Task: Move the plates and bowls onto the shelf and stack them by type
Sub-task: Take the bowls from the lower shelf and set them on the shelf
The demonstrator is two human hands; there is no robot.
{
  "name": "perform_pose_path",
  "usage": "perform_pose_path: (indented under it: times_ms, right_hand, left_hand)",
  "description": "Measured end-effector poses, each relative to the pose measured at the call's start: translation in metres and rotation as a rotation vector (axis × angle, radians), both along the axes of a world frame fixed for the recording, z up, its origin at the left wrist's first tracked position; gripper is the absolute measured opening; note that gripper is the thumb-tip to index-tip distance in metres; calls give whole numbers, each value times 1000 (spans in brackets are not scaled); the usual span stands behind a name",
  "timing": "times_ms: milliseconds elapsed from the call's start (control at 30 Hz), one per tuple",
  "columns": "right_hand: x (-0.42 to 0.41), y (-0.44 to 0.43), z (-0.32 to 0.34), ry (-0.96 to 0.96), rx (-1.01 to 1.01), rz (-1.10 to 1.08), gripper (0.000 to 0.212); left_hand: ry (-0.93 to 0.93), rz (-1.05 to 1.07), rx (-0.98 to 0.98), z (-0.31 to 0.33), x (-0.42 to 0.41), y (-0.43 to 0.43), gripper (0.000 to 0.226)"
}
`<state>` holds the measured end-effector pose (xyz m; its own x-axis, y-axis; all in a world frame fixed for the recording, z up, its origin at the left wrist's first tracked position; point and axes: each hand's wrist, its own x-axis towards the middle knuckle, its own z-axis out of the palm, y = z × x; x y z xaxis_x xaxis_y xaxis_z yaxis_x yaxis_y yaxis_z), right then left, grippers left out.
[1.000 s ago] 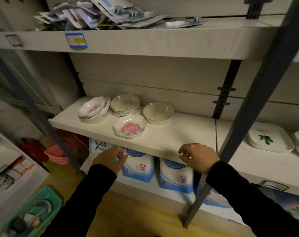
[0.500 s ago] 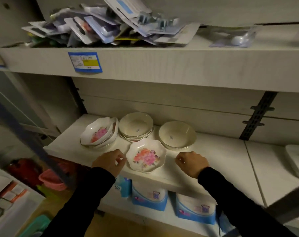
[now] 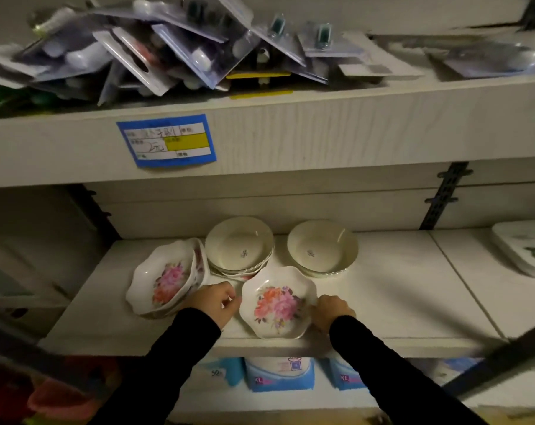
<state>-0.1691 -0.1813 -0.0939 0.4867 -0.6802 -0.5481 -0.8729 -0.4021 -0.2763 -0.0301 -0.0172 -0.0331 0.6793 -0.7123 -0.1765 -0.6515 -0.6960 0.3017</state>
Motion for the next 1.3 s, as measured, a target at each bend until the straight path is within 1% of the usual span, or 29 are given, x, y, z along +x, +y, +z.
perform_pose_path:
  times_ms: [133,200,267,400,500,600,700,833,967,1033,1100,1300]
  right_hand:
    - [-7,2,2,38,-72,-18,40]
    - [-18,2,6,49,-91,-21,40]
    - [-35,0,12,52,-107,-35,40]
    - [-80,-12,22,7,-114,-167,41]
    - [-112,-20,30,-66,-115,-268,41]
    - [-136,-23,39,-84,-140,-320,42]
    - [-155,-27,39,-71,-152,-387,42]
    - [-172,-28,35,-81,-149,-461,46]
    - [-178,-32,33,-58,-147,-488,42]
    - [-178,-34,35,-54,-137,-487,39]
    - [-175,-36,37,-61,-129,-484,42]
    - [-166,-39,43,-65,-124,-463,36]
  left_hand:
    - [24,-56,-26,6,9,-8,21]
    - [64,-56,-71,6,10,-17,18]
    - [96,-53,-94,2,10,-31,21]
    - [179,-49,-102,-7,4,-71,22]
    - [239,-37,-58,-19,-5,-105,32]
    - [342,19,-14,-29,-12,-136,48]
    - [290,56,58,-34,-16,-156,56]
    - [270,106,88,-36,-17,-170,47]
    - [282,91,134,-33,-13,-175,41]
    - [315,115,142,-37,-8,-178,40]
    - [350,140,124,-38,-4,-180,40]
    - [509,195,28,-10,-11,-173,40]
